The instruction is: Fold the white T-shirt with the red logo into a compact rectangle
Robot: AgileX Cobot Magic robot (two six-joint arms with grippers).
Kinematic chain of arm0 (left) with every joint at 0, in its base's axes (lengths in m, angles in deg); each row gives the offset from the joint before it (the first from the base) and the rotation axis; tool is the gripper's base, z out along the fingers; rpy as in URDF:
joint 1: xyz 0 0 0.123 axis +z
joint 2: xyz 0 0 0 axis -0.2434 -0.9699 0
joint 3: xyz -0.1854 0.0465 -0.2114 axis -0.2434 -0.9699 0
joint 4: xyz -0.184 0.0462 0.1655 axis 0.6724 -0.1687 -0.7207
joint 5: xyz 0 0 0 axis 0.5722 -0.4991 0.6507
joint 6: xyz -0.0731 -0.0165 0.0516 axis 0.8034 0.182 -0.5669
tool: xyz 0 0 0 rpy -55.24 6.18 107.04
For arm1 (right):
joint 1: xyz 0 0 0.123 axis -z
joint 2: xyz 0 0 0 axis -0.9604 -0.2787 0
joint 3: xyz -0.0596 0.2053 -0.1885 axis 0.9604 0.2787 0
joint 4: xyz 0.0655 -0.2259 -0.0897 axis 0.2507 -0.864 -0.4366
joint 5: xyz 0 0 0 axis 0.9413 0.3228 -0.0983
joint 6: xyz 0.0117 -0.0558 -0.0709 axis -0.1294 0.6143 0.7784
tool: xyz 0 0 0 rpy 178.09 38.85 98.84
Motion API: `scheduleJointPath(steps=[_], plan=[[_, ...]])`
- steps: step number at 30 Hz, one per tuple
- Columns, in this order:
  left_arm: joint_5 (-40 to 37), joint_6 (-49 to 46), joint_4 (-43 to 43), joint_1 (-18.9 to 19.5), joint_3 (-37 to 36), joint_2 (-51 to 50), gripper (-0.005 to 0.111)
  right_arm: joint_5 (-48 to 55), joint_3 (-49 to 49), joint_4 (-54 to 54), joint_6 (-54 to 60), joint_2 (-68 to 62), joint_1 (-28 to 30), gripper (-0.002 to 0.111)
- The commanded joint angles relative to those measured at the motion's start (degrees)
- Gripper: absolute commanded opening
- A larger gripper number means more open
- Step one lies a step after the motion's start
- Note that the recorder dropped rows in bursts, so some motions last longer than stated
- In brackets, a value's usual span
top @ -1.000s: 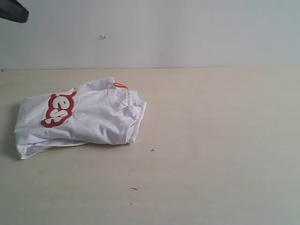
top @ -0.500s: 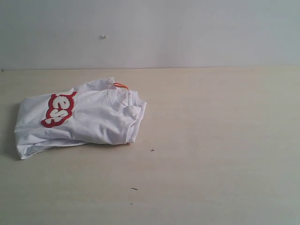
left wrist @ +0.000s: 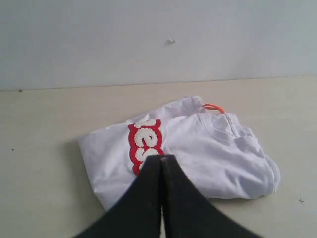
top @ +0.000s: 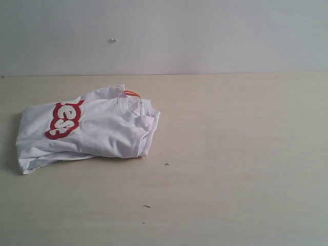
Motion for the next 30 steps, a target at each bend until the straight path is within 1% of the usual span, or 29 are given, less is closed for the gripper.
scheduleJointPath(steps=[1, 5, 14, 18, 24, 27, 30], plan=[[1.3, 0.6, 3.5, 0.2, -3.2, 4.8, 0.000, -5.0, 3.2, 0.2, -0.5, 4.7, 0.2, 0.010], [0.8, 1.0, 6.6, 0.2, -5.5, 7.7, 0.000, -6.0, 4.9, 1.1, -0.4, 9.1, 0.2, 0.010], [-0.2, 1.1, 11.0, 0.2, -10.2, 12.0, 0.000, -5.9, 13.4, 1.4, -0.5, 20.0, 0.2, 0.010], [0.1, 0.9, 13.2, 0.2, -11.6, 13.9, 0.000, -3.9, 14.9, 1.4, -0.5, 24.0, 0.2, 0.010], [0.9, 0.9, 14.6, 0.2, -12.3, 16.6, 0.000, -0.5, 14.9, 1.4, -0.4, 25.3, 0.2, 0.010], [0.9, 1.0, 16.7, 0.2, -12.3, 17.2, 0.000, -0.4, 14.9, 1.4, -0.4, 25.3, 0.2, 0.010], [0.9, 1.0, 16.7, 0.2, -12.3, 17.2, 0.000, -0.4, 14.9, 1.4, -0.4, 25.3, 0.2, 0.010]])
